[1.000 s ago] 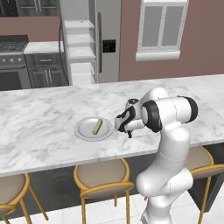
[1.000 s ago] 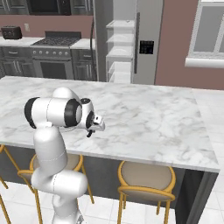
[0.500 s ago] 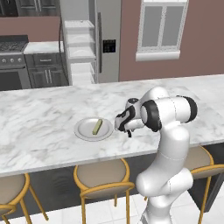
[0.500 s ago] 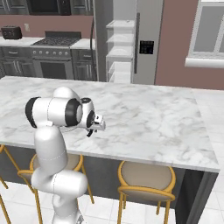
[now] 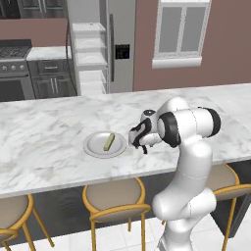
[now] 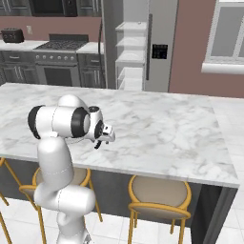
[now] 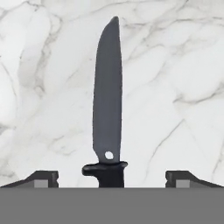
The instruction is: Retrieve the butter from the fridge and place it on a plate on the dining table. Then retrieve the butter knife by the fridge and place it near the plate.
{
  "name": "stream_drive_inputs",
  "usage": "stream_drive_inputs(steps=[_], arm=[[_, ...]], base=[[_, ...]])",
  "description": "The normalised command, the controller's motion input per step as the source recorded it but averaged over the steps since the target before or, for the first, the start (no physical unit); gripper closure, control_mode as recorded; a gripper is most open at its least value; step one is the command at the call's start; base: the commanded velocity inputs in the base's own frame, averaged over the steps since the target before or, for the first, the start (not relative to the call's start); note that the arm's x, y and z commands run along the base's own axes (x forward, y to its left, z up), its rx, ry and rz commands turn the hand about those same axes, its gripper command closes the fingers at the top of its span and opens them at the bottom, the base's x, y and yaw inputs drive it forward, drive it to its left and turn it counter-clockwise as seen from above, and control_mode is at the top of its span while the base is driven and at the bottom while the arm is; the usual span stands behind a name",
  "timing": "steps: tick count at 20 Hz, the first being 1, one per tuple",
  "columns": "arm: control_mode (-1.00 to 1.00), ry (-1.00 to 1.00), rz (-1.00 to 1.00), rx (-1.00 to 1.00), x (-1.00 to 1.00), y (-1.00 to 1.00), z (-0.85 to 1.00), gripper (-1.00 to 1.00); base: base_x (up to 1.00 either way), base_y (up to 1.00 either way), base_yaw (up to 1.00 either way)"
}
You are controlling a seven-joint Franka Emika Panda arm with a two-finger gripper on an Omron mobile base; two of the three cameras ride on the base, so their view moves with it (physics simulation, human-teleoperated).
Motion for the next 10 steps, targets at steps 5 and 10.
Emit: stream_drive_inputs(steps=[5,10], arm=[[-1.00,-0.02,0.00,0.00,-0.16,-0.03,0.35,-1.00],[-1.00,-0.01,0.00,0.00,-0.42,0.00,0.91,-1.00]], base=[[0.00,0.00,0.00],[0.00,0.00,0.00]])
